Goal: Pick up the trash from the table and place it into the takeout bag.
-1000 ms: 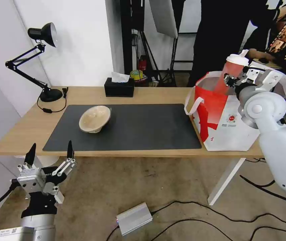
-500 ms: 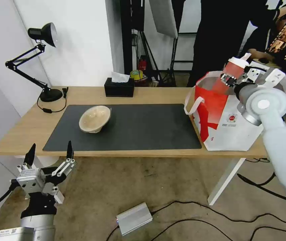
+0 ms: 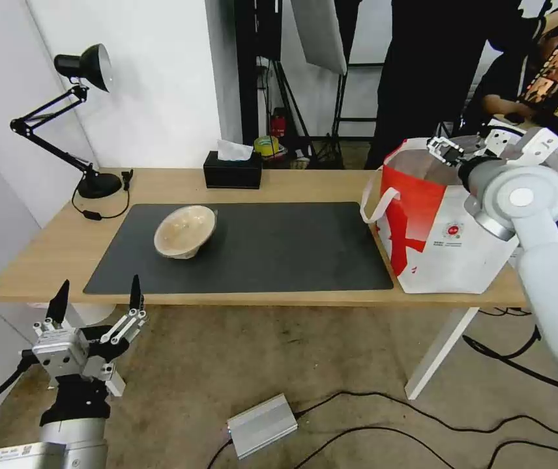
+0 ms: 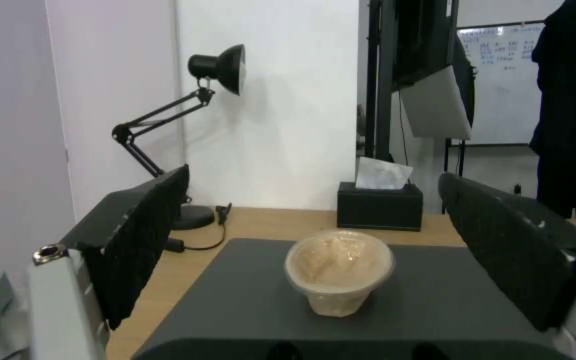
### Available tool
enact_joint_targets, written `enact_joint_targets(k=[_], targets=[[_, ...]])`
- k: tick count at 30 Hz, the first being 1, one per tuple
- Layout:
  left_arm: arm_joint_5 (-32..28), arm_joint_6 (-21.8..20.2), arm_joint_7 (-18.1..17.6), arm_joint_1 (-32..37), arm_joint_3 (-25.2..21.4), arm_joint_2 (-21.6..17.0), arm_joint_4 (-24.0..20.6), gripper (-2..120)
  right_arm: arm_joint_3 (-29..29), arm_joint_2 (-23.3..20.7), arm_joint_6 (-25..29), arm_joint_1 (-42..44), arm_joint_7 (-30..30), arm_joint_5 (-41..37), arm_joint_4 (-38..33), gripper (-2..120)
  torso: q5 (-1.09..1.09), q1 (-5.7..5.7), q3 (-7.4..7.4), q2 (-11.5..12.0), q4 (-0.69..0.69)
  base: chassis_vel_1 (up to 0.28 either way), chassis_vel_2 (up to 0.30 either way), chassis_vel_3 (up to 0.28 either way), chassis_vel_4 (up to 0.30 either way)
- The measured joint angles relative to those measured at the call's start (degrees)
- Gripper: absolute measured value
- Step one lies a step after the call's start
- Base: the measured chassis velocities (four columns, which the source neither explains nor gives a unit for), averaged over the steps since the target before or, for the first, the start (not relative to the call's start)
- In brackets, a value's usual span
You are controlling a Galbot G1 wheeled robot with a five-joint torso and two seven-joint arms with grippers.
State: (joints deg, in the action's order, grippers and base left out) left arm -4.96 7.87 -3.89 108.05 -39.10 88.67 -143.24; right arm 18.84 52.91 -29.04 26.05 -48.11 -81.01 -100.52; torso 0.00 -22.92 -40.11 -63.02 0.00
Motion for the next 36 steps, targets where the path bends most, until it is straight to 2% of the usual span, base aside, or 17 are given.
enact_joint_targets(k=[8,18,30,36], targets=[[-0.01,-0.02,0.0,-0.02,0.02,0.0,0.0,100,-0.32,-0.23,-0.09,-0.02,-0.12,0.17,-0.11,100,0.0,0.0,0.0,0.0,0.0,0.0,0.0,0.0,0.0],[-0.34,0.0,-0.08,-0.06,-0.2,-0.07,0.0,100,-0.92,-2.56,-0.14,0.12,0.74,0.36,-6.07,100,0.0,0.0,0.0,0.0,0.0,0.0,0.0,0.0,0.0],[-0.81,0.06,-0.14,-0.45,-0.53,-0.41,0.0,100,-1.18,-7.79,-0.23,1.5,6.31,5.24,-15.89,100,0.0,0.0,0.0,0.0,0.0,0.0,0.0,0.0,0.0],[-0.92,0.11,-0.17,-0.76,-0.69,-0.54,0.0,100,-0.02,-10.11,0.54,7.78,12.75,13.28,-22.29,100,0.01,0.0,0.0,0.0,0.0,0.0,0.0,0.0,0.0]])
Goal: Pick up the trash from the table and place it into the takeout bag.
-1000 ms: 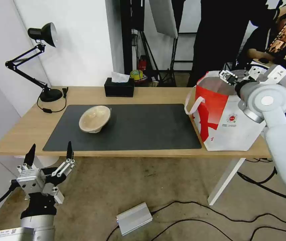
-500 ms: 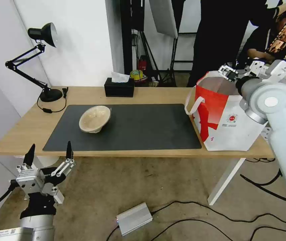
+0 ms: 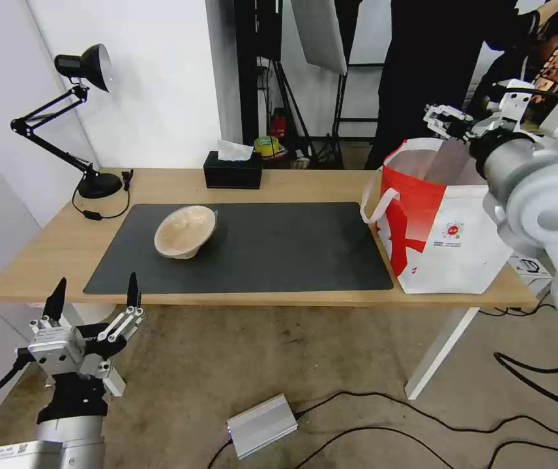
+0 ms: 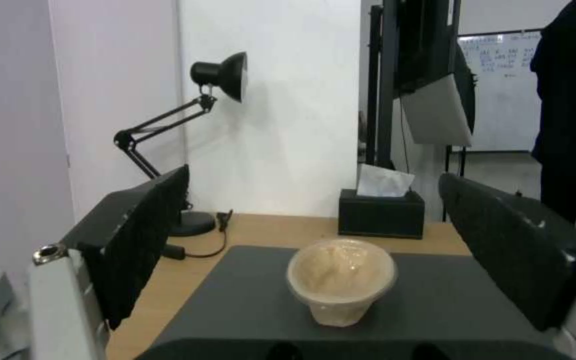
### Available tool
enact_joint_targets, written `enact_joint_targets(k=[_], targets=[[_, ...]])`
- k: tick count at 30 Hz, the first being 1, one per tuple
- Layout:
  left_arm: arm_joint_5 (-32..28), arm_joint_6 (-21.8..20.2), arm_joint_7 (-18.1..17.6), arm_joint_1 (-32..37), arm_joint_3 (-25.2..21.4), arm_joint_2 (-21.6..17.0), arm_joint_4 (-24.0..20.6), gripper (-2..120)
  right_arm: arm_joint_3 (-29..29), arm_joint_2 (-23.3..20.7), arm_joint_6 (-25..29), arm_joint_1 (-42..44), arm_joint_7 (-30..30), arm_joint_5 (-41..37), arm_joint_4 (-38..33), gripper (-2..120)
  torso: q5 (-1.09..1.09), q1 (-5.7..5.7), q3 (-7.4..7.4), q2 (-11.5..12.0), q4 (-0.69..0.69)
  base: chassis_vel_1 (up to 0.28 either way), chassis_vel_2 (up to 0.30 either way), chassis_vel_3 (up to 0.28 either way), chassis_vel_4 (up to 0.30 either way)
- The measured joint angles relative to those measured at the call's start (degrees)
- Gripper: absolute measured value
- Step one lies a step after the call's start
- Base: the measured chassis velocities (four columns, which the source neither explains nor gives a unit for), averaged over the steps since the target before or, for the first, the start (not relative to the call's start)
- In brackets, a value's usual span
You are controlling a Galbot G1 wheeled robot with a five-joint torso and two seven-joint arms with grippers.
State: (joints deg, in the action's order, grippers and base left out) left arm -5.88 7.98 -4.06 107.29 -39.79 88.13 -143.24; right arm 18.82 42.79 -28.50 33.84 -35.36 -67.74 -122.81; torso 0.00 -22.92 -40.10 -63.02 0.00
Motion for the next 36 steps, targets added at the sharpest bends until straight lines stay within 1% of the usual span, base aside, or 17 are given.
enact_joint_targets(k=[2,3,6,8,11,12,13,17,18,20,22,24,27,28,32,33,36], targets=[[-0.01,0.47,-0.01,-0.01,-0.19,-0.1,0.0,100,0.77,-0.29,1.05,3.5,1.96,2.64,-2.45,100,-0.01,0.0,0.0,0.0,0.0,0.0,0.0,0.0,0.0],[-0.01,0.47,-0.01,-0.01,-0.19,-0.1,0.0,100,0.77,-0.29,1.05,3.5,1.96,2.64,-2.45,100,-0.01,0.0,0.0,0.0,0.0,0.0,0.0,0.0,0.0],[-0.05,1.07,-0.11,0.13,-0.79,-0.44,0.0,100,2.02,-0.05,2.37,9.35,4.33,6.39,-5.99,100,0.01,0.01,0.0,0.0,0.02,0.0,0.0,0.0,0.0],[-0.06,1.12,-0.16,0.19,-0.98,-0.54,0.0,100,2.08,0.1,2.82,10.32,4.66,6.91,-6.67,100,0.01,0.0,0.0,0.0,0.01,0.0,0.0,0.0,0.0],[-0.07,1.21,-0.26,0.24,-1.2,-0.73,0.0,100,2.1,0.57,5.27,12.94,6.69,8.77,-8.12,100,-0.01,0.0,0.0,0.0,-0.01,0.0,0.0,0.0,0.0],[-0.07,1.26,-0.27,0.26,-1.19,-0.76,0.0,100,2.22,0.88,6.78,14.76,8.26,10.08,-8.93,100,-0.01,0.0,0.0,0.0,-0.01,0.0,0.0,0.0,0.0],[-0.07,1.26,-0.27,0.26,-1.19,-0.76,0.0,100,2.22,0.88,6.78,14.76,8.26,10.08,-8.93,100,-0.01,0.0,0.0,0.0,-0.01,0.0,0.0,0.0,0.0],[-0.05,1.5,-0.25,0.4,-1.14,-1.14,0.0,100,5.17,2.49,9.39,22.71,13.78,15.43,-12.04,100,-0.01,0.0,0.0,0.0,0.0,0.0,0.0,0.0,0.0],[-0.05,1.5,-0.25,0.4,-1.14,-1.14,0.0,100,5.17,2.49,9.39,22.71,13.78,15.43,-12.04,100,-0.01,0.0,0.0,0.0,0.0,0.0,0.0,0.0,0.0],[0.05,1.79,-0.23,0.44,-1.16,-1.35,0.0,100,6.65,3.53,9.91,26.91,15.83,18.35,-13.42,100,-0.01,0.0,0.0,0.0,0.0,0.0,0.0,0.0,0.0],[0.47,2.23,-0.02,0.45,-1.15,-1.46,0.0,100,8.08,5.96,11.02,33.82,18.73,24.28,-14.96,100,0.0,0.01,0.0,0.0,0.0,0.0,0.0,0.0,0.0],[0.54,2.28,0.04,0.45,-1.11,-1.46,0.0,100,8.26,6.62,11.22,35.23,19.25,25.63,-15.23,100,-0.01,0.01,0.0,-0.01,0.0,0.0,0.0,0.0,0.0],[0.67,2.42,0.22,0.44,-0.85,-1.45,0.0,100,8.59,11.51,12.95,43.71,21.99,33.67,-17.0,100,0.0,0.01,0.0,-0.01,0.01,0.0,0.0,0.0,0.0],[0.67,2.42,0.22,0.44,-0.85,-1.45,0.0,100,8.59,11.51,12.95,43.71,21.99,33.67,-17.0,100,0.0,0.01,0.0,-0.01,0.01,0.0,0.0,0.0,0.0],[0.64,2.8,0.36,0.44,-0.53,-1.46,0.0,100,8.15,15.59,15.51,51.16,23.39,41.81,-18.18,100,-0.01,0.01,0.0,0.0,0.0,0.0,0.0,0.0,0.0],[0.64,2.8,0.36,0.44,-0.53,-1.46,0.0,100,8.15,15.59,15.51,51.16,23.39,41.81,-18.18,100,-0.01,0.01,0.0,0.0,0.0,0.0,0.0,0.0,0.0],[0.38,2.86,0.76,0.56,-0.29,-1.28,0.0,100,7.49,17.49,16.74,54.23,23.44,44.9,-18.68,100,-0.02,0.01,0.0,-0.01,0.0,0.0,0.0,0.0,0.0]])
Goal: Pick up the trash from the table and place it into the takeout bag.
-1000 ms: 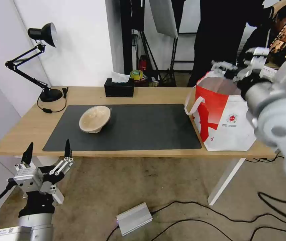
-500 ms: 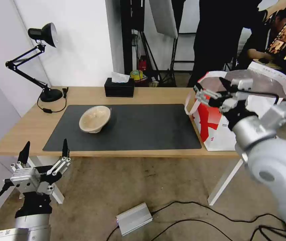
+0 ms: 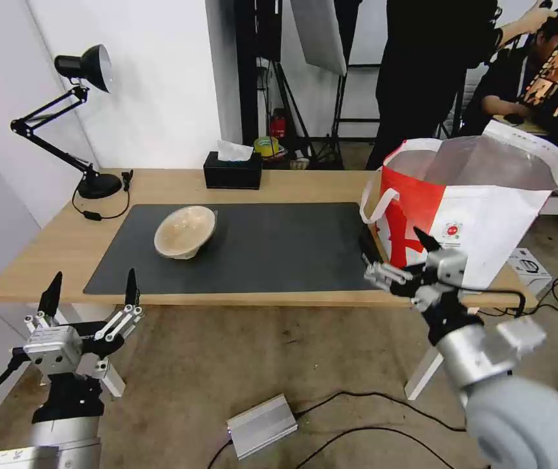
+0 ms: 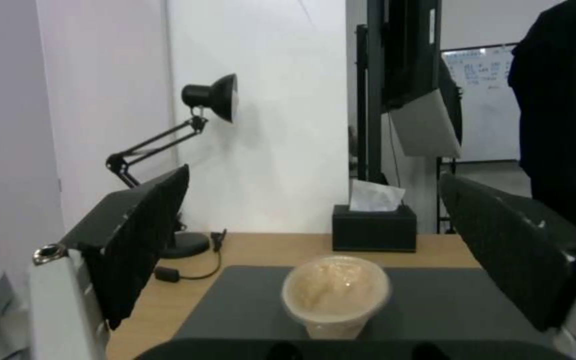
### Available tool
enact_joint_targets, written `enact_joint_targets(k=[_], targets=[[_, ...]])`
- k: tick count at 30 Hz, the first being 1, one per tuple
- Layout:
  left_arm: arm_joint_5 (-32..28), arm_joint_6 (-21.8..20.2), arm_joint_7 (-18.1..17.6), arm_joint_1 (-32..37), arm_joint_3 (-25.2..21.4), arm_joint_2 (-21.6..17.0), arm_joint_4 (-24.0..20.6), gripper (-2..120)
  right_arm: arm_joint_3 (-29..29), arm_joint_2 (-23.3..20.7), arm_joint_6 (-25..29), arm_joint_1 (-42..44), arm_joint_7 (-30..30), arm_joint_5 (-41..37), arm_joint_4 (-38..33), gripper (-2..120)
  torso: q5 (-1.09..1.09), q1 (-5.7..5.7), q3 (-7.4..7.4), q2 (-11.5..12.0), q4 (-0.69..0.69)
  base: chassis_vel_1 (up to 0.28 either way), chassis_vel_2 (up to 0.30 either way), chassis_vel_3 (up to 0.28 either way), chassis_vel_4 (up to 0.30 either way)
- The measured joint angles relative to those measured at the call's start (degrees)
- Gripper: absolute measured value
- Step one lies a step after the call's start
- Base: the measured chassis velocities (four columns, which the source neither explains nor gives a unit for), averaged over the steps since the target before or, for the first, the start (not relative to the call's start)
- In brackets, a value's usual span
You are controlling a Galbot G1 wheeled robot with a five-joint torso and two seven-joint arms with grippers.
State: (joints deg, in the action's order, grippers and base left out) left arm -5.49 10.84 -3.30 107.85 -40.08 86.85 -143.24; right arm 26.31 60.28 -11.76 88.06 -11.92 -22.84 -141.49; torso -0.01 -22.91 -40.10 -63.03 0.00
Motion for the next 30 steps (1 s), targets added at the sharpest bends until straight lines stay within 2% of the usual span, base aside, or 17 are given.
enact_joint_targets(k=[7,15,21,30], targets=[[-0.54,0.41,1.33,0.7,0.1,0.55,0.0,100,-0.75,4.59,4.44,4.6,1.01,8.91,1.68,100,0.01,0.0,0.0,0.0,0.0,0.0,0.0,0.0,0.0],[0.85,5.7,3.99,2.2,-0.45,1.17,1.13,100,0.54,9.19,6.05,7.9,1.06,15.33,0.87,100,0.01,-0.01,0.0,0.0,-0.01,0.0,0.0,0.0,0.0],[0.84,7.03,4.4,2.87,-0.17,1.15,1.62,100,0.49,12.21,7.1,11.02,0.95,17.98,-1.49,100,0.01,-0.01,0.0,0.0,0.0,0.0,0.0,0.0,0.0],[-0.75,6.64,4.9,1.86,-0.37,-0.89,2.33,100,1.0,13.94,7.57,13.37,0.58,19.23,-1.72,100,0.01,-0.01,0.0,0.01,0.0,0.0,0.0,0.0,0.0]])
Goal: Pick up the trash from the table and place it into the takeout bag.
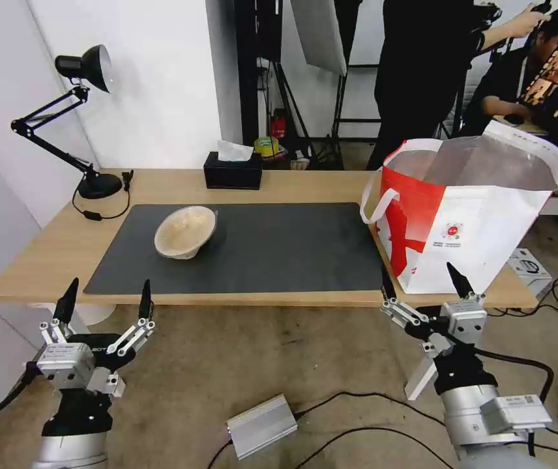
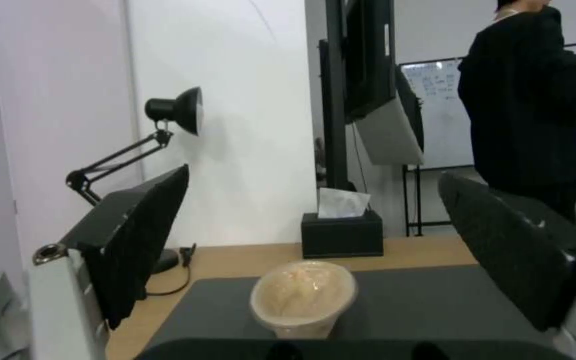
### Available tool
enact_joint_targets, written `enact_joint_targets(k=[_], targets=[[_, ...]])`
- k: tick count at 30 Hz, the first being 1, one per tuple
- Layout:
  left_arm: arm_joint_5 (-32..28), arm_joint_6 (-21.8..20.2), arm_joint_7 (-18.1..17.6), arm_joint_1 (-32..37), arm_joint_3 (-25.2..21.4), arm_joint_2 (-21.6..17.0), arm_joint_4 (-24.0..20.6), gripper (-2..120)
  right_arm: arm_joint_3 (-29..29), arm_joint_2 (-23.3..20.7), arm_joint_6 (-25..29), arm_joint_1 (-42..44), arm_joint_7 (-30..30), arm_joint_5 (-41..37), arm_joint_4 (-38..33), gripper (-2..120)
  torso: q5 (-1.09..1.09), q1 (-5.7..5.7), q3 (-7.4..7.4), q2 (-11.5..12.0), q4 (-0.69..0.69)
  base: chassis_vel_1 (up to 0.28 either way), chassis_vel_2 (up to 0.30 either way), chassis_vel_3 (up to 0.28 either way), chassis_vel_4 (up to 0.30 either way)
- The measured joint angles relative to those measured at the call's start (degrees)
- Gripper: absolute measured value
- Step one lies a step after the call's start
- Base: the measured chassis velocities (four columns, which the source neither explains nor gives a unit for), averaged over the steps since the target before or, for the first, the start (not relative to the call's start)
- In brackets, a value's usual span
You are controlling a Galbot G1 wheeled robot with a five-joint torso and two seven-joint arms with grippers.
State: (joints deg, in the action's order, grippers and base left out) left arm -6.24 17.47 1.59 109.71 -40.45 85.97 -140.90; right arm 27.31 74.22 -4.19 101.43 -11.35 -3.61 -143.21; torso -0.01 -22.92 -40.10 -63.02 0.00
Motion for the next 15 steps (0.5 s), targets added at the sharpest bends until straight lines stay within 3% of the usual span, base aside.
enact_joint_targets(k=[8,15], targets=[[-1.21,-0.93,0.01,-0.89,0.27,-1.51,0.87,100,0.85,0.08,0.0,0.7,0.0,0.11,-0.12,100,0.01,0.0,0.0,0.0,0.0,0.0,0.0,0.0,0.0],[-4.06,-4.61,-0.11,-3.57,-0.17,-5.22,1.62,100,0.78,-1.05,-0.18,1.29,-0.12,-1.11,-0.16,100,0.0,0.0,0.0,0.0,0.0,0.0,0.0,0.0,0.0]])
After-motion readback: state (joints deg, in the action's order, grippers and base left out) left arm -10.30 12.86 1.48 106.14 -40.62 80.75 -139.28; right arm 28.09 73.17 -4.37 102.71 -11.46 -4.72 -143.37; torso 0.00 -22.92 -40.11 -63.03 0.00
